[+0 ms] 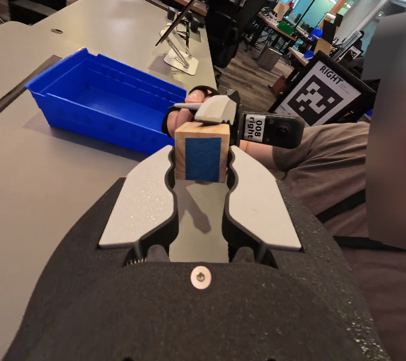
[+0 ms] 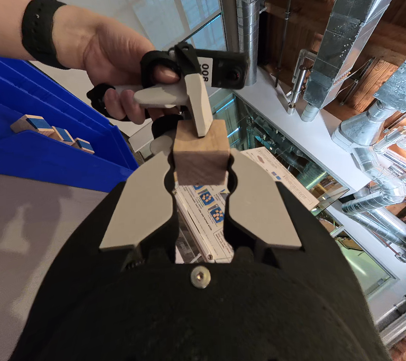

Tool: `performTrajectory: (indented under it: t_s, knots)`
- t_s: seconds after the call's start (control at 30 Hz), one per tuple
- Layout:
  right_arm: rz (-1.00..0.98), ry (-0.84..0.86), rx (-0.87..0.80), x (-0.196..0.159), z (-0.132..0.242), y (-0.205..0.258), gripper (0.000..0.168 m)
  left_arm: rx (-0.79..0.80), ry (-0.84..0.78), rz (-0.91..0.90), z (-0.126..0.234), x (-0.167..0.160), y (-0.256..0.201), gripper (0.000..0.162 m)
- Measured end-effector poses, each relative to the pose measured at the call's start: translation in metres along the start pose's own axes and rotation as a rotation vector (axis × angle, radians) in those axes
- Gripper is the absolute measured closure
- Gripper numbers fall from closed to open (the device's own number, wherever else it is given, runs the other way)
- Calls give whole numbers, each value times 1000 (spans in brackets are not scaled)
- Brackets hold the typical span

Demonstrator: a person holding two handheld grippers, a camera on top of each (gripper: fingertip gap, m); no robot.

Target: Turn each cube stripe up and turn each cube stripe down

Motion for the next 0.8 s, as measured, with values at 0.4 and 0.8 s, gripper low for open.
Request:
performTrajectory:
  t_s: [0.4, 0.8]
  knots:
    - [-594, 1018, 118, -172, 82, -77, 123, 376, -3, -87, 55, -22, 47, 101]
    - [-1123, 1949, -196, -335, 275, -49, 122, 808, 116, 12, 149, -54, 86, 108]
Point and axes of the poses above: each gripper's, where its closed fingertips meet, z back along the fingers, x out of its top, y = z × x across the jaws, the point moved 2 cm from there along z, back along the fingers, and after that the axes turned 1 degree about -y, right-handed, at the moved point
